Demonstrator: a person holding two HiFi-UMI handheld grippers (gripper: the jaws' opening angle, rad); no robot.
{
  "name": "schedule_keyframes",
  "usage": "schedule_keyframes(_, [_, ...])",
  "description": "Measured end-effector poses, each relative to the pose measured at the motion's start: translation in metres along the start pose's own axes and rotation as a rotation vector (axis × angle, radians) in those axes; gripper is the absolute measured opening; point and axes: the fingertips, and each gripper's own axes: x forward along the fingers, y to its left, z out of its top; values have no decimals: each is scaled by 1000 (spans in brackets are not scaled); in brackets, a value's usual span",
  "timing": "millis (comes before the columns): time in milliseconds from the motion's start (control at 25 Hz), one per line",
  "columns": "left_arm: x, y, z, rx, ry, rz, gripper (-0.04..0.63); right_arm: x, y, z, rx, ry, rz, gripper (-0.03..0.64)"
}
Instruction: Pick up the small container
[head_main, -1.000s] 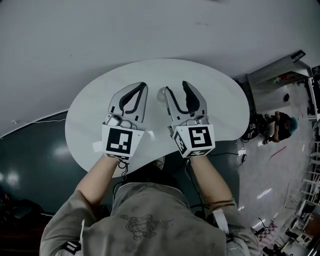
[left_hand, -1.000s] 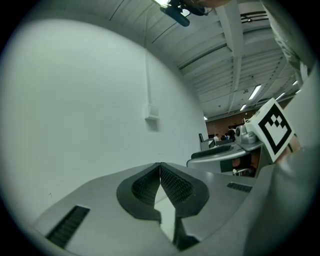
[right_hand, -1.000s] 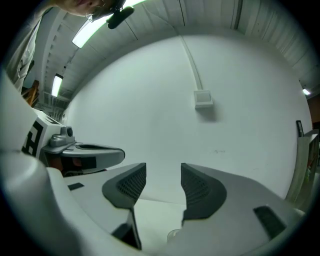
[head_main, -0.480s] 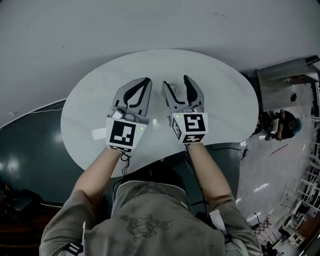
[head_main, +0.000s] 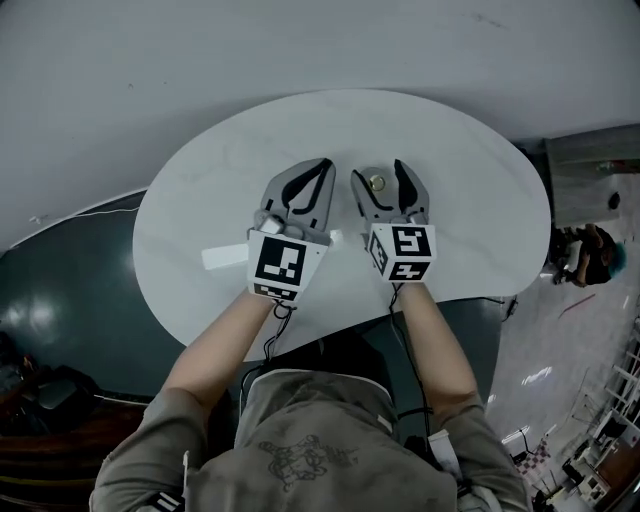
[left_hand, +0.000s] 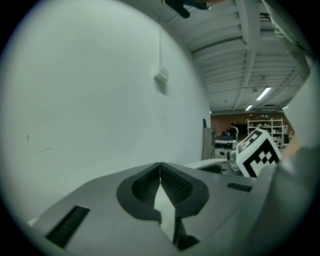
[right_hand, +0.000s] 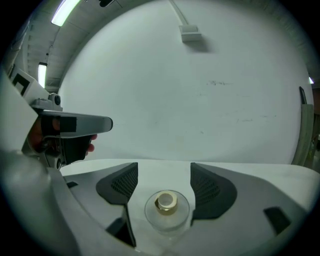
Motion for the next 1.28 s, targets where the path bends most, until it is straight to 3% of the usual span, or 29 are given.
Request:
schedule_keyframes(240, [-4,9,-33,-27,44,-4,17,17,8,-21,45,-28,-8,314])
schedule_keyframes(560, [0,9,-63,-52,88,3,17,36,8,-55,-30,67,-41,325])
schedule_keyframes(880, [2,9,-94,-93,140,-11,17,44,4,-79,-11,142,-45,322])
schedule_keyframes(1280, [-9,12,-84,-87,119,-10,17,39,6,-71,9,149,-50,322])
